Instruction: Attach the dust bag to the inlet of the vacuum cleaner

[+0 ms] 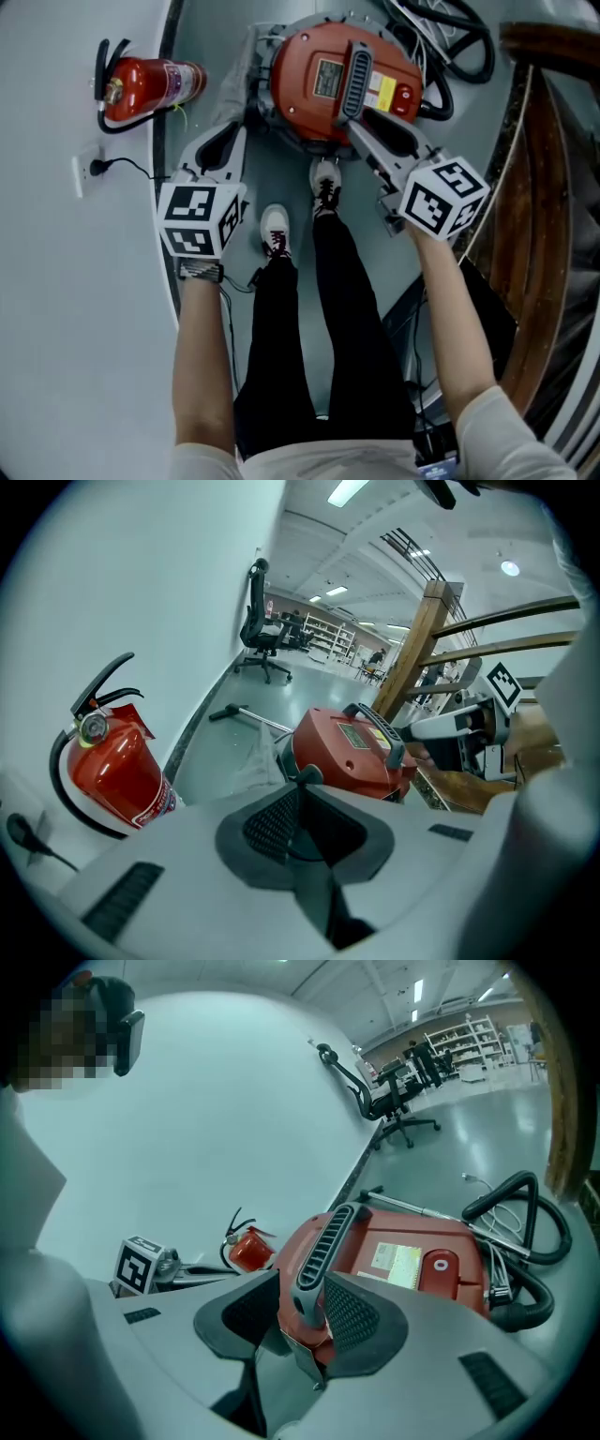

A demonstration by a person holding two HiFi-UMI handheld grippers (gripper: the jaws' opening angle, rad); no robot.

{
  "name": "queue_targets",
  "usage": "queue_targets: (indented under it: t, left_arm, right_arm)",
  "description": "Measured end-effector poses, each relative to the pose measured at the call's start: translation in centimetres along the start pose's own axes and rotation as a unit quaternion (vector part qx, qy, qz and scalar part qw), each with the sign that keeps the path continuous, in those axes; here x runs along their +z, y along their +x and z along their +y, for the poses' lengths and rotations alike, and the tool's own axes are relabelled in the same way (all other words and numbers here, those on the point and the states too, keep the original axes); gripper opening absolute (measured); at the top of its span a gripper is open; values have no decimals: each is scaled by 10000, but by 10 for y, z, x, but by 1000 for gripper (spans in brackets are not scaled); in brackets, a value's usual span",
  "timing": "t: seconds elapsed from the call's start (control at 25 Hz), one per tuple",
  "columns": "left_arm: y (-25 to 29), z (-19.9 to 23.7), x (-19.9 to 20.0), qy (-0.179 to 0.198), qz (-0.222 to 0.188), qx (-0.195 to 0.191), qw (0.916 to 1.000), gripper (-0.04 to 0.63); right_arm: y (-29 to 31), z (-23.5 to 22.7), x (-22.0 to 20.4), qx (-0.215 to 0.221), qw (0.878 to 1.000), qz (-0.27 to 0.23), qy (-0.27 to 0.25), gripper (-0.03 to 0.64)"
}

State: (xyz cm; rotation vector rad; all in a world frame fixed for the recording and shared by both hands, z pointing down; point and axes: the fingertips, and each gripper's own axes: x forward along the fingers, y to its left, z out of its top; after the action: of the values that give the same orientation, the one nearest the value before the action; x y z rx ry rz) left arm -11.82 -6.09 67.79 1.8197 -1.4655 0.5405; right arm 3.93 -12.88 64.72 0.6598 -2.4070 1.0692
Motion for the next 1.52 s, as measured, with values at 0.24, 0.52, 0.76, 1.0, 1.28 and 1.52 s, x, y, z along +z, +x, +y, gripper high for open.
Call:
queue_targets:
  t: [0.24, 0.52, 0.76, 1.0, 1.28, 1.52]
  left_arm:
    - [-33, -12, 21, 179, -99, -87, 9998, 26]
    - [-82, -38, 68, 727, -238, -299, 9966, 26]
    - [-130, -59, 105, 1218, -504, -403, 9905, 24]
    - [-182, -77, 117, 1741, -527, -469, 9822, 18]
    - [-230, -117, 142, 1936, -532, -688, 9772, 2]
    - [-279, -150, 186, 2431, -756, -717, 9644, 2]
  right_arm:
    - [-37, 18, 29, -370, 9981, -426, -245, 158]
    - [-67, 63, 62, -294, 9951, -651, -686, 148]
    - [-100, 109, 101, -514, 9845, -903, -1415, 108]
    - [-135, 158, 114, -452, 9719, -765, -2180, 69]
    - [-203, 182, 124, -1001, 9474, -396, -3013, 34]
    - [-247, 230, 144, -872, 9434, -476, -3163, 32]
